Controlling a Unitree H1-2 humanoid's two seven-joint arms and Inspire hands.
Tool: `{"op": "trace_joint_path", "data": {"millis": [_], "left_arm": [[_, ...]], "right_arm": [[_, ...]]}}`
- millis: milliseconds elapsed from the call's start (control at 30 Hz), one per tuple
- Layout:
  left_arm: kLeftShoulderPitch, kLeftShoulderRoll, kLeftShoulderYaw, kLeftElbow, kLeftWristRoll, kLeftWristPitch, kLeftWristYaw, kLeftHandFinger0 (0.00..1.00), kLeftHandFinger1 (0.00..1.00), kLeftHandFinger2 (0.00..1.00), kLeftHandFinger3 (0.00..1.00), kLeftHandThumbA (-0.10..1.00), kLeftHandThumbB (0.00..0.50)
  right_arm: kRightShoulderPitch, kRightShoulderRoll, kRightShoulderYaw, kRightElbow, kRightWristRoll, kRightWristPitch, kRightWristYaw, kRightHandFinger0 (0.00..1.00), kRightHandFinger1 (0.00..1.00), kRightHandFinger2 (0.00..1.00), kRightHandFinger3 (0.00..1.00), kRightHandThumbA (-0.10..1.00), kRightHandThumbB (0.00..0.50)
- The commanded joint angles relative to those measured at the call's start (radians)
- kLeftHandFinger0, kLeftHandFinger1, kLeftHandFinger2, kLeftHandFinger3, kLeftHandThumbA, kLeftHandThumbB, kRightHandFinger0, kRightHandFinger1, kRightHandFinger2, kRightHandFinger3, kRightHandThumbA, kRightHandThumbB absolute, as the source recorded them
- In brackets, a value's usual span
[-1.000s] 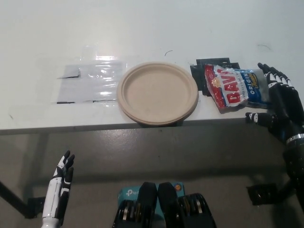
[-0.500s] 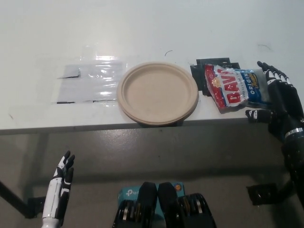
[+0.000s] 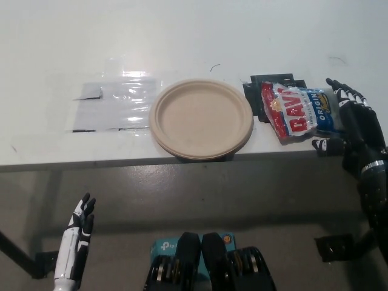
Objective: The robot picks up a small bag of sunflower seeds on the right hand side and take it to the empty plate on the left hand side then pours some sunflower seeds on to the plate.
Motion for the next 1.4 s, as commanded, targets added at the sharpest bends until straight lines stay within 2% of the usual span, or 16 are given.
{"op": "trace_joint_path", "data": {"millis": [0,433,533,567,600,633,667,700,733,767,833,867,900,1100,1233,1367], "left_arm": [[0.001,0.012,-0.005,-0.016,0.007,-0.036,0.005,1.0,1.0,1.0,1.0,1.0,0.04],[0.005,0.013,-0.002,-0.009,-0.01,-0.046,-0.002,1.0,1.0,1.0,1.0,1.0,0.021],[0.005,0.01,0.0,-0.01,-0.017,-0.046,-0.002,1.0,1.0,1.0,1.0,1.0,0.001],[0.002,0.008,0.0,-0.007,-0.021,-0.046,-0.002,1.0,1.0,1.0,1.0,1.0,0.0],[0.002,0.007,0.0,-0.007,-0.02,-0.047,-0.001,1.0,1.0,1.0,1.0,1.0,0.0],[0.002,0.007,0.0,-0.007,-0.019,-0.047,-0.001,1.0,1.0,1.0,1.0,1.0,0.0],[0.011,0.006,-0.002,-0.013,-0.02,-0.042,-0.004,1.0,1.0,1.0,1.0,1.0,0.0],[0.014,0.006,-0.003,-0.013,-0.018,-0.045,-0.003,1.0,1.0,1.0,1.0,1.0,0.0],[0.014,0.006,-0.003,-0.013,-0.019,-0.049,-0.004,1.0,1.0,1.0,1.0,1.0,0.0],[0.014,0.006,-0.002,-0.012,-0.015,-0.054,0.0,1.0,1.0,1.0,1.0,1.0,0.0],[0.006,0.004,0.001,-0.017,-0.015,-0.049,0.005,1.0,1.0,1.0,1.0,1.0,0.0],[0.006,0.003,0.002,-0.02,-0.014,-0.045,0.006,1.0,1.0,1.0,1.0,1.0,0.008],[0.006,0.002,0.003,-0.023,-0.01,-0.04,0.008,1.0,1.0,1.0,1.0,1.0,0.01],[-0.019,0.018,0.003,-0.022,-0.007,-0.034,0.0,1.0,1.0,1.0,1.0,1.0,0.016],[-0.006,0.02,0.0,-0.026,-0.014,-0.039,-0.008,1.0,1.0,1.0,1.0,1.0,0.009],[0.022,0.023,-0.006,-0.03,0.003,-0.049,-0.004,1.0,1.0,1.0,1.0,1.0,0.013]], "right_arm": [[-0.065,-0.013,0.003,0.001,0.013,-0.006,-0.022,1.0,1.0,1.0,1.0,1.0,0.313],[-0.169,0.006,0.019,0.191,0.072,-0.054,0.002,1.0,1.0,1.0,1.0,1.0,0.352],[-0.231,0.011,0.045,0.314,0.067,-0.111,-0.02,1.0,1.0,1.0,1.0,1.0,0.324],[-0.258,0.019,0.047,0.383,0.066,-0.171,-0.084,1.0,1.0,1.0,1.0,0.79,0.315],[-0.298,0.024,0.086,0.484,0.02,-0.207,-0.167,1.0,1.0,1.0,1.0,0.44,0.326],[-0.319,0.026,0.106,0.535,0.002,-0.226,-0.207,0.92,1.0,1.0,1.0,0.33,0.332],[-0.34,0.028,0.165,0.615,-0.061,-0.228,-0.301,0.59,0.72,0.86,1.0,0.18,0.341],[-0.373,0.028,0.285,0.71,-0.178,-0.209,-0.412,0.06,0.22,0.42,0.58,-0.09,0.323],[-0.383,0.024,0.333,0.743,-0.212,-0.208,-0.451,0.01,0.13,0.35,0.5,-0.1,0.318],[-0.395,0.029,0.379,0.784,-0.241,-0.197,-0.499,0.0,0.02,0.24,0.28,-0.1,0.31],[-0.421,0.029,0.425,0.824,-0.248,-0.185,-0.495,0.0,0.11,0.48,0.26,-0.1,0.238],[-0.425,0.029,0.432,0.831,-0.244,-0.187,-0.497,0.0,0.21,0.66,0.33,-0.1,0.234],[-0.43,0.03,0.44,0.839,-0.239,-0.193,-0.495,0.0,0.25,0.71,0.39,-0.1,0.233],[-0.436,0.04,0.47,0.882,-0.156,-0.251,-0.572,0.0,0.29,0.72,0.64,-0.1,0.222],[-0.405,0.053,0.47,0.889,-0.127,-0.296,-0.628,0.0,0.35,0.75,0.63,-0.1,0.187],[-0.365,0.07,0.451,0.891,-0.092,-0.329,-0.657,0.0,0.27,0.63,0.55,-0.1,0.164]]}}
